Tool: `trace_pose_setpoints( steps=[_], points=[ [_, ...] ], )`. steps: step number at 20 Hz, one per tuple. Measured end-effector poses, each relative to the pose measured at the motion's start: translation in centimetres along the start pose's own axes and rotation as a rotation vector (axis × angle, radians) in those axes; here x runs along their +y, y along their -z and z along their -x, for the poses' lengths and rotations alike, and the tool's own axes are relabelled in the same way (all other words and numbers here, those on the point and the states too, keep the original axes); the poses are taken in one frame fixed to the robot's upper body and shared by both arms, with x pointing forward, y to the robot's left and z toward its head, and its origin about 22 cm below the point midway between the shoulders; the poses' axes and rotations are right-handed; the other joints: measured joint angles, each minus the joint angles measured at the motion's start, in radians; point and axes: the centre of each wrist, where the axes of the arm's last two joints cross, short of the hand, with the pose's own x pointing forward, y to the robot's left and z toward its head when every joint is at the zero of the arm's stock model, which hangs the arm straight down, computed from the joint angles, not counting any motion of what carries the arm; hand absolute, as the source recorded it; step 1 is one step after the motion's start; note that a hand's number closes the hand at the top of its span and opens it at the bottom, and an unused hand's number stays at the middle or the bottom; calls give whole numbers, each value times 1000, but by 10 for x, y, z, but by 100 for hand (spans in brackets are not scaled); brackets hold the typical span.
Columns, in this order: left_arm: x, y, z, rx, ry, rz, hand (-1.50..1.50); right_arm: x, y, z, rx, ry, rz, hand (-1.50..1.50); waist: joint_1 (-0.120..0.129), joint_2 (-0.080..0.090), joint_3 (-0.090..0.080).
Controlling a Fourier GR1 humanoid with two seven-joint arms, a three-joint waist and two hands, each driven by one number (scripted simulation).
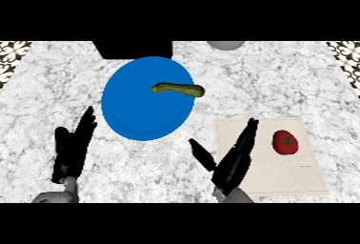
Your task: Pick the squash from the placemat and place it in the plate
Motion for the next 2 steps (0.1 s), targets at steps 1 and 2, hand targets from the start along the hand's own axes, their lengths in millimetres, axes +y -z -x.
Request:
trace_pose_setpoints(
  steps=[1,2],
  points=[
    [-2,-3,0,2,-4,3,0,0,0,2,4,-12,1,-150,2,0,0],
    [1,-1,-1,0,-2,-1,0,-1,1,2,16,-17,6,-150,1,0,0]
  ],
)
